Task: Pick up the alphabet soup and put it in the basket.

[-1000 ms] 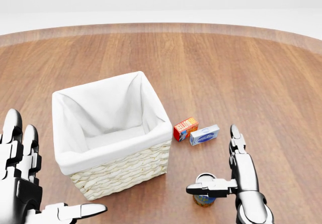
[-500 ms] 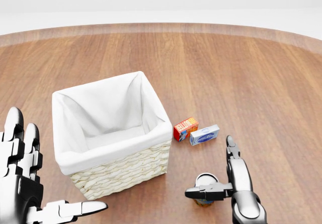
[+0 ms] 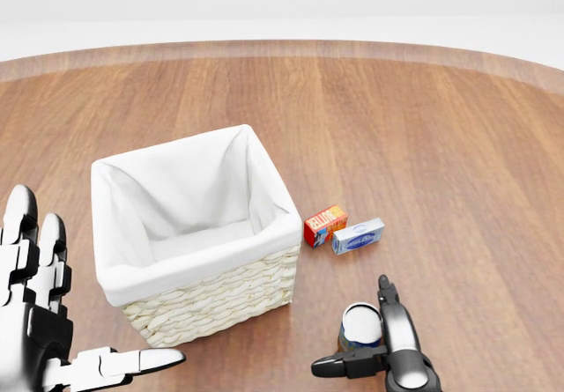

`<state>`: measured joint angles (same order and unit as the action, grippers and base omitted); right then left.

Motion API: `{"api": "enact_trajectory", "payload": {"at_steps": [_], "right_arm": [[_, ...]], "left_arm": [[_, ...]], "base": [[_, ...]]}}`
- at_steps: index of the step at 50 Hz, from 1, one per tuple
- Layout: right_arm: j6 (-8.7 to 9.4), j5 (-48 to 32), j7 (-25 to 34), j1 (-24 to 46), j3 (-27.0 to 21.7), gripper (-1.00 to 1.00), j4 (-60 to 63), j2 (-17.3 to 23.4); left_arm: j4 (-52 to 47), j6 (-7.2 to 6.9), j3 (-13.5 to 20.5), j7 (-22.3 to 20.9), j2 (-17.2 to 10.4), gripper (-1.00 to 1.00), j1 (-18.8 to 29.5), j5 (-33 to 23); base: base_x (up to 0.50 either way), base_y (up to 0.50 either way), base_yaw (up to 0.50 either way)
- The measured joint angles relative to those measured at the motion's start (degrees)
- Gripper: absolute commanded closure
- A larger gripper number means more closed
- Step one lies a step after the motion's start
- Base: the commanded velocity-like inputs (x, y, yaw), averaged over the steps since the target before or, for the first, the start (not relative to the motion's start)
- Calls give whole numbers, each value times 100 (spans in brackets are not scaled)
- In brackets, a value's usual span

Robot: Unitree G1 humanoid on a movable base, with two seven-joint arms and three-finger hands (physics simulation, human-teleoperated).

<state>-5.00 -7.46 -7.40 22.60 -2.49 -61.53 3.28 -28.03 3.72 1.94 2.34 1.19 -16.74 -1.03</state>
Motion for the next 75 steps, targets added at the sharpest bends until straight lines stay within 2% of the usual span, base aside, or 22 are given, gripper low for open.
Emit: {"api": "enact_trajectory", "payload": {"at_steps": [12,28,46,63,64,65,66,75], "right_arm": [[0,-123,-77,49,33,-100,-81,-25],[0,-233,-178,122,44,-100,-200,-34],[0,-736,-667,507,7,-100,-848,-79],[0,-924,-837,623,-51,-100,-1114,-85],[0,-930,-846,628,-42,-80,-1126,-88],[0,-942,-863,633,-38,-16,-1135,-88],[0,-950,-881,639,-49,100,-1142,-86],[0,-774,-956,708,-5,100,-1214,-86]], "left_arm": [[-69,1,-10,-20,13,-100,-57,3],[-229,128,-158,-10,2,-100,-286,-43],[-224,128,-283,48,-41,-100,-365,-105],[-213,128,-350,71,-59,-100,-399,-139],[-209,128,-355,72,-60,-100,-400,-142],[-206,128,-359,74,-61,-100,-401,-144],[-202,128,-363,76,-62,-100,-402,-146],[-225,128,-383,82,-74,-100,-442,-136]], "base": [[0,0,0],[0,0,0],[0,0,0],[0,0,0],[0,0,0],[0,0,0],[0,0,0],[0,0,0]]}}
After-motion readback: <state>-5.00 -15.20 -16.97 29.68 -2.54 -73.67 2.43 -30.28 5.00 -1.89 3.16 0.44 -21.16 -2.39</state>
